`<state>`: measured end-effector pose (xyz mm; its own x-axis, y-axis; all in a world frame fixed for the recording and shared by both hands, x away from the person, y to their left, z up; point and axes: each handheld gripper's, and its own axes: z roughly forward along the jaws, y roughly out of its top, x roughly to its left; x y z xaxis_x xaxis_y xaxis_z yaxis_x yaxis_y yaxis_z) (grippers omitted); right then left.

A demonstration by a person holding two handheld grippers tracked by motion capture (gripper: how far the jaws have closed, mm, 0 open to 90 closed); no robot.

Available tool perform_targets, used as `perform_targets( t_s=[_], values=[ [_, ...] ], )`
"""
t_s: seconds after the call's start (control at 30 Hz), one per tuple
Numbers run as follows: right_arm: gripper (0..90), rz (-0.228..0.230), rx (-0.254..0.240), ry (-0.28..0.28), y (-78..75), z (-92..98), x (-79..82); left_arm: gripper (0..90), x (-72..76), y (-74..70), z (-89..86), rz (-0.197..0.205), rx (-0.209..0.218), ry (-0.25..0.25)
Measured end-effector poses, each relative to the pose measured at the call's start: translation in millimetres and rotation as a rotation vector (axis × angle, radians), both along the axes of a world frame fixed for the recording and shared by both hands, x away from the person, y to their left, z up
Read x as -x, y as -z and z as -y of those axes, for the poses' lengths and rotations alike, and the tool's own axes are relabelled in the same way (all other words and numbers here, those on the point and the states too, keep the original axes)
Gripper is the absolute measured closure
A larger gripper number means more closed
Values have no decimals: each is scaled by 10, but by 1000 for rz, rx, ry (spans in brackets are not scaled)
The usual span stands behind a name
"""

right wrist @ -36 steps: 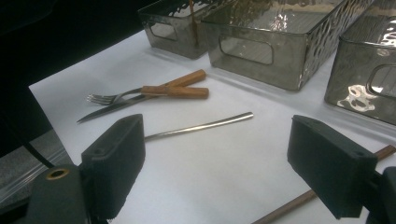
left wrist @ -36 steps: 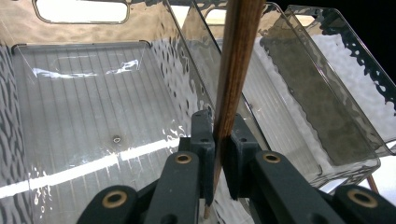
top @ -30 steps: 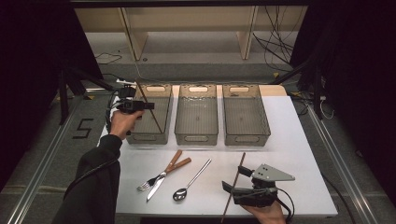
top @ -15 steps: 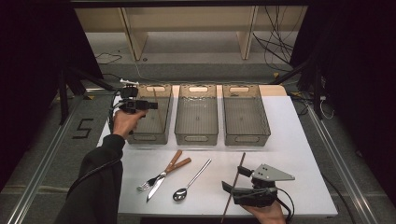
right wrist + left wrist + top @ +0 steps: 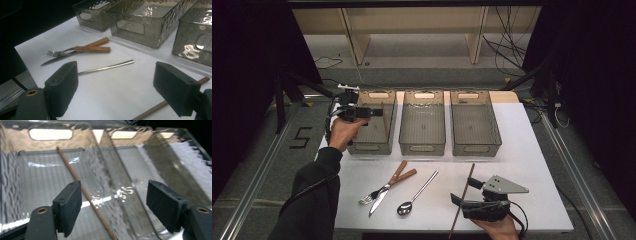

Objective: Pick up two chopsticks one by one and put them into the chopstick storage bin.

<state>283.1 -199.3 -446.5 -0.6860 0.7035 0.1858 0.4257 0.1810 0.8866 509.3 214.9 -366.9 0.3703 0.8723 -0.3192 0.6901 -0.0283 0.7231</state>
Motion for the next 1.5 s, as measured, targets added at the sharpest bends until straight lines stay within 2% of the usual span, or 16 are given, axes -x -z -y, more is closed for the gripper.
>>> perform_targets(
  t_s=[0.13, 0.3, 0.53, 0.7, 0.8, 0.97, 1.17, 1.5],
  values=[
    [216, -5, 22, 18, 6, 2, -7, 249, 202, -73, 14, 35, 22, 37],
    [235, -38, 92, 86, 34, -20, -10, 227, 483, -70, 22, 55, 48, 72],
    [268, -83, 192, 159, 114, -83, 39, 204, 872, 61, 16, 82, 73, 102],
    [298, -111, 253, 162, 202, -159, 68, 202, 1081, 189, 12, 98, 105, 104],
    [320, -122, 268, 167, 219, -171, 62, 194, 1138, 227, 35, 97, 80, 118],
    [340, -139, 285, 197, 235, -180, 55, 193, 1238, 252, 72, 116, 74, 118],
    [375, -160, 321, 194, 315, -274, 80, 183, 1338, 352, 118, 106, 54, 136],
    [443, -183, 395, 216, 420, -322, 49, 181, 1373, 431, 115, 93, 55, 132]
  ],
)
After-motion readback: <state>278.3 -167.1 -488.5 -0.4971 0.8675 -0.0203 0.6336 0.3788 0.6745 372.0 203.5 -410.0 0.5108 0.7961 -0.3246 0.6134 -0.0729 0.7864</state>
